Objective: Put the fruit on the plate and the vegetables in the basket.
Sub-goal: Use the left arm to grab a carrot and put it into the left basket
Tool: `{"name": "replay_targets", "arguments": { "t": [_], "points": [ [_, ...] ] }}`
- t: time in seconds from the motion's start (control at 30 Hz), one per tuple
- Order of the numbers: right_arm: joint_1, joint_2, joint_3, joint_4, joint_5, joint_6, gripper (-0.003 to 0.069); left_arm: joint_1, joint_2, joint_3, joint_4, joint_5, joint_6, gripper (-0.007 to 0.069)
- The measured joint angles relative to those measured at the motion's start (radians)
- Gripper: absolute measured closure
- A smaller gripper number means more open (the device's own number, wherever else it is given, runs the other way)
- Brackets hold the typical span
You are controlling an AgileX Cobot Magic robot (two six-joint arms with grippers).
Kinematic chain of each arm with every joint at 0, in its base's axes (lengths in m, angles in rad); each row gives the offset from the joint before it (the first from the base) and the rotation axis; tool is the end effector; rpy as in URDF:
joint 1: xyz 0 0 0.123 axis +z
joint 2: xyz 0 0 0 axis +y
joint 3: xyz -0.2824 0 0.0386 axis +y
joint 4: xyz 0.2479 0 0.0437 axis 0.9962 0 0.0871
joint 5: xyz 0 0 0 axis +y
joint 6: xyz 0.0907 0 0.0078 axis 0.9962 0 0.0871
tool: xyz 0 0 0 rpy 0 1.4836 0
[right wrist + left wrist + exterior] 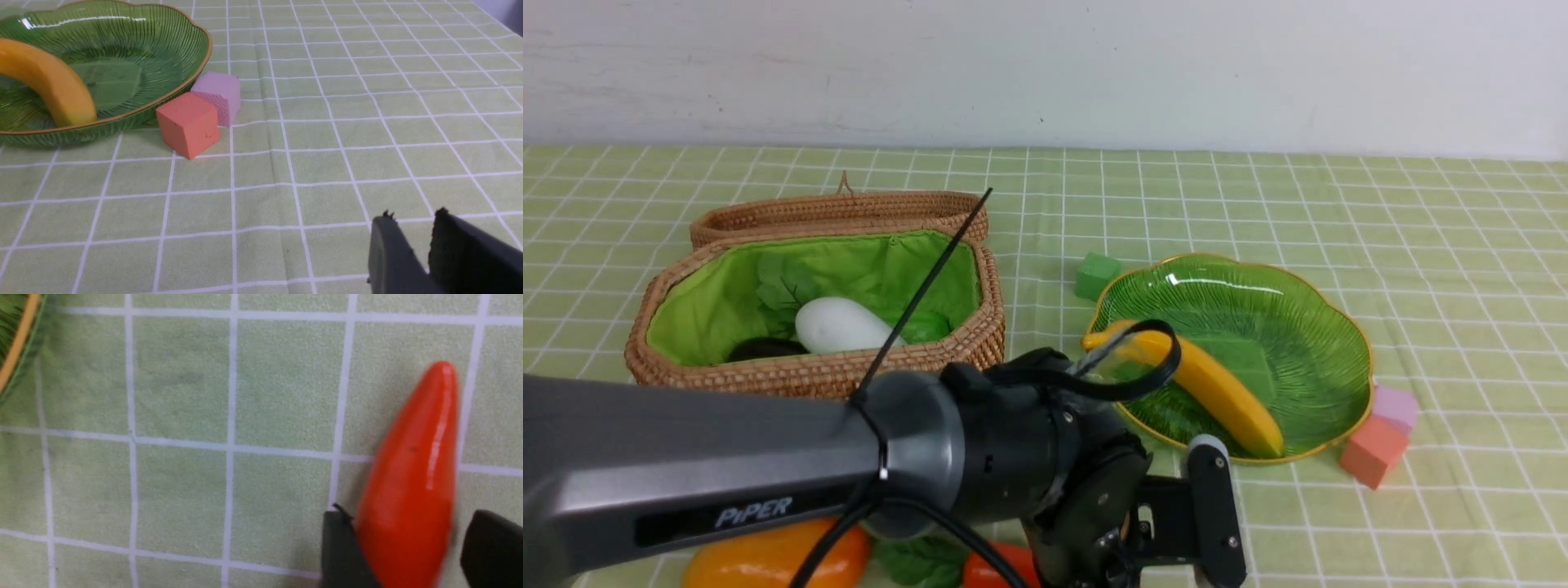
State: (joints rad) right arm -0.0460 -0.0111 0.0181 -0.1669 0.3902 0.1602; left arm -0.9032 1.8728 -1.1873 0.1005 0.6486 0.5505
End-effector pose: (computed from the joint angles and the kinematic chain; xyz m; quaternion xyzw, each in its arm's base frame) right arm 0.0517 -0.0082 0.1730 0.0395 0.8052 -0.0374 0.5905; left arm 0.2330 -0.2867 0.1719 0.6809 0.7136 0.0076 0.1649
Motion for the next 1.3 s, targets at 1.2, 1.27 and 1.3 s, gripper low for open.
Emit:
{"name": "replay_targets", "arguments": {
  "t": [1.2,1.27,1.3],
  "points": [
    [0.0,0.0,0.0,0.0,0.0,0.0,0.0438,0.6,-0.187,-0.428,-0.051,0.238,0.121,0.0361],
    [0.0,0.0,0.0,0.0,0.0,0.0,0.0436,0.621,-0.154,-0.426,-0.071,0.238,0.122,0.0361],
    [0.0,0.0,0.0,0.0,0.0,0.0,0.0435,0.626,-0.143,-0.425,-0.078,0.236,0.123,0.0361]
  ]
}}
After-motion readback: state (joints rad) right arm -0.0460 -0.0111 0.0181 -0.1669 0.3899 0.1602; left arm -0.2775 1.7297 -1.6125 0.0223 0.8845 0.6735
